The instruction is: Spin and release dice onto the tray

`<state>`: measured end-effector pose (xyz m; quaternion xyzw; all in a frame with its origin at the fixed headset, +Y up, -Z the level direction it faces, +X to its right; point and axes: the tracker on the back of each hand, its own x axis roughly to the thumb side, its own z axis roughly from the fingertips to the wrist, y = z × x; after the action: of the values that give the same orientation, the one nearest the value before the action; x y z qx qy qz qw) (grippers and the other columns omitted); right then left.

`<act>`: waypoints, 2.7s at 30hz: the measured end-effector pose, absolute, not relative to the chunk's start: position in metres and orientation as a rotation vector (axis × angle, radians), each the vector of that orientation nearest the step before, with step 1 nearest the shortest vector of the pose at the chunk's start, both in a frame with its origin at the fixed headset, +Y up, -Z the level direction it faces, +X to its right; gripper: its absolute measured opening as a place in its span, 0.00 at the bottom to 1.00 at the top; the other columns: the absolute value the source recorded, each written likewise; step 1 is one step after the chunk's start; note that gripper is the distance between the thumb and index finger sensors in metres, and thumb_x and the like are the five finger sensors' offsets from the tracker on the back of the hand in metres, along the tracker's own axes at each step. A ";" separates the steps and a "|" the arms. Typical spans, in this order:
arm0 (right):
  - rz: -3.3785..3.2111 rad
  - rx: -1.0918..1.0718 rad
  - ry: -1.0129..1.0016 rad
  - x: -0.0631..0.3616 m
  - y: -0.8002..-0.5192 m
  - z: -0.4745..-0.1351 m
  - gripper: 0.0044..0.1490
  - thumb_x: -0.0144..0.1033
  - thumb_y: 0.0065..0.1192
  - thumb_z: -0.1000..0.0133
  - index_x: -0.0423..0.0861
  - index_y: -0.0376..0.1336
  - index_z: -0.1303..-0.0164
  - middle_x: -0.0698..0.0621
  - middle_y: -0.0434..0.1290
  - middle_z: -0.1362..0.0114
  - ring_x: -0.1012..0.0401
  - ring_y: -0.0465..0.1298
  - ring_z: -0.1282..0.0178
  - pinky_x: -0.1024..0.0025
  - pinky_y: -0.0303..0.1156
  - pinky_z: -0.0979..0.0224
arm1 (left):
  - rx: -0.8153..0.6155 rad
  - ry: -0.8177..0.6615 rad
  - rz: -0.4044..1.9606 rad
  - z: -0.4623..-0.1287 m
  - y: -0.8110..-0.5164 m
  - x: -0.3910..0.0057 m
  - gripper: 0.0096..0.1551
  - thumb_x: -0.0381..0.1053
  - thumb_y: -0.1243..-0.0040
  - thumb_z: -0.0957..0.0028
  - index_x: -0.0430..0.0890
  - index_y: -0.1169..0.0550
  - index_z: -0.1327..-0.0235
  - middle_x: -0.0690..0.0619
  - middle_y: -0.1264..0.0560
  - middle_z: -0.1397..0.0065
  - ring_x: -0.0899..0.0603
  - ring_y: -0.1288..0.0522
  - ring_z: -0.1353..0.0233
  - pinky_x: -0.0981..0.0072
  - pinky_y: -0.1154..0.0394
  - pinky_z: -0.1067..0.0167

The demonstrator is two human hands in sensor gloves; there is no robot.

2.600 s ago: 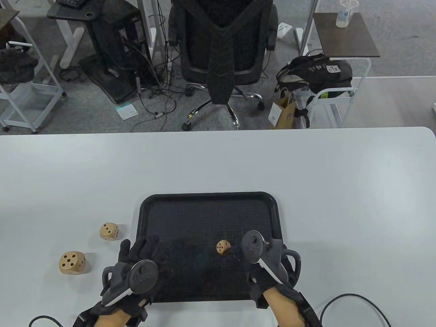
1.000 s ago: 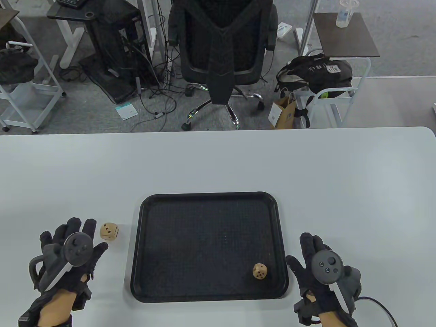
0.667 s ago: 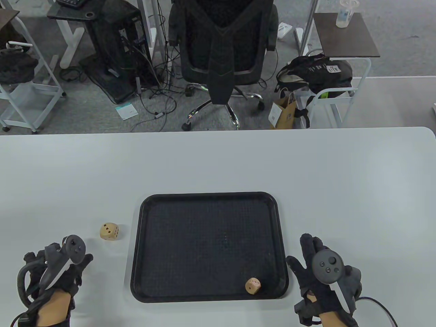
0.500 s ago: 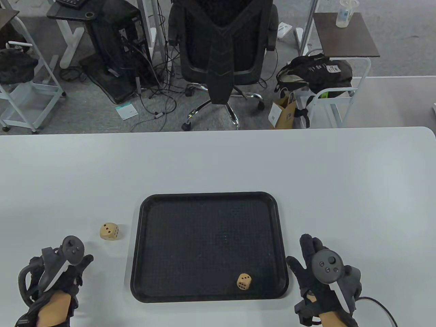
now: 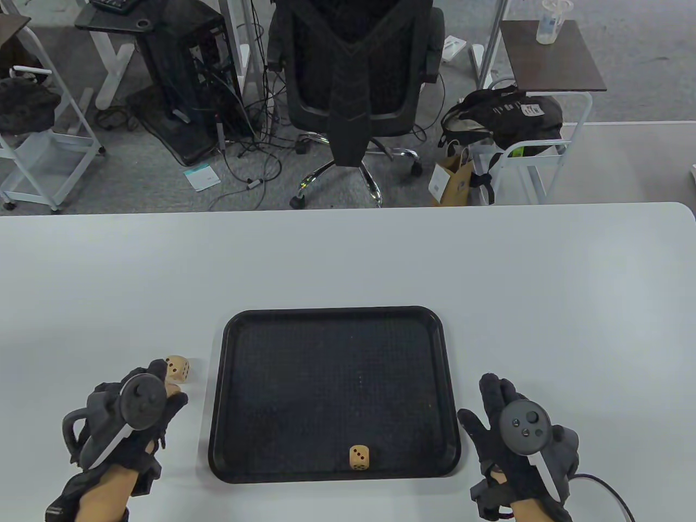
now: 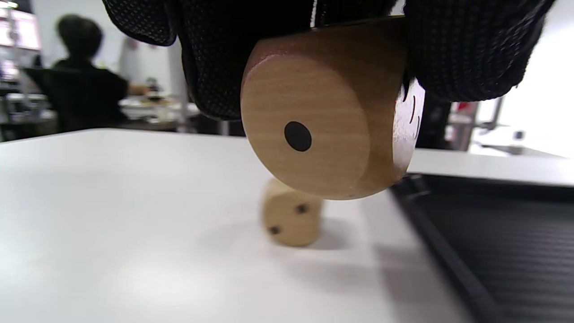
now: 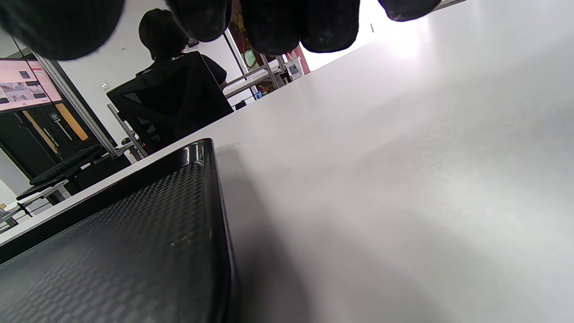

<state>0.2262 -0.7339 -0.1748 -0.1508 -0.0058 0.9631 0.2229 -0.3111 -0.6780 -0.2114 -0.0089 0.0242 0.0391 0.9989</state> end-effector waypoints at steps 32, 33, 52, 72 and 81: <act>2.633 -0.410 -0.001 0.230 -0.735 -0.172 0.51 0.65 0.56 0.58 0.61 0.50 0.22 0.51 0.56 0.16 0.48 0.61 0.18 0.39 0.54 0.19 | -0.548 -0.333 -0.006 -0.247 -0.725 -0.116 0.42 0.53 0.25 0.60 0.51 0.28 0.29 0.41 0.32 0.20 0.31 0.23 0.28 0.33 0.35 0.28; 2.633 -0.411 0.002 0.230 -0.735 -0.172 0.51 0.66 0.56 0.58 0.61 0.50 0.22 0.51 0.56 0.16 0.48 0.61 0.18 0.40 0.54 0.19 | -0.541 -0.324 0.016 -0.249 -0.725 -0.120 0.42 0.53 0.26 0.59 0.51 0.28 0.28 0.40 0.31 0.21 0.32 0.22 0.28 0.34 0.33 0.29; 2.636 -0.416 -0.008 0.229 -0.735 -0.173 0.51 0.66 0.53 0.58 0.61 0.50 0.22 0.50 0.57 0.17 0.48 0.61 0.19 0.39 0.55 0.19 | -0.037 -0.106 0.180 -0.233 -0.663 -0.237 0.40 0.67 0.45 0.54 0.51 0.29 0.29 0.43 0.21 0.31 0.33 0.17 0.38 0.31 0.35 0.29; 2.625 -0.407 -0.055 0.228 -0.734 -0.171 0.52 0.66 0.53 0.58 0.61 0.48 0.22 0.51 0.53 0.16 0.48 0.58 0.17 0.39 0.53 0.19 | -0.180 0.216 0.322 -0.275 -0.740 -0.345 0.50 0.71 0.42 0.58 0.56 0.44 0.22 0.42 0.46 0.16 0.28 0.43 0.18 0.25 0.55 0.24; 2.630 -0.418 -0.047 0.227 -0.734 -0.171 0.52 0.67 0.53 0.58 0.61 0.48 0.22 0.51 0.53 0.15 0.48 0.58 0.17 0.39 0.53 0.19 | -0.153 0.326 0.179 -0.279 -0.762 -0.347 0.53 0.72 0.39 0.61 0.53 0.40 0.24 0.42 0.36 0.20 0.29 0.32 0.24 0.28 0.46 0.25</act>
<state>0.2271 -0.7342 -0.1710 -0.1524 -0.0173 0.9594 0.2369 -0.3470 -0.7623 -0.2795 -0.0758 0.1619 0.0890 0.9799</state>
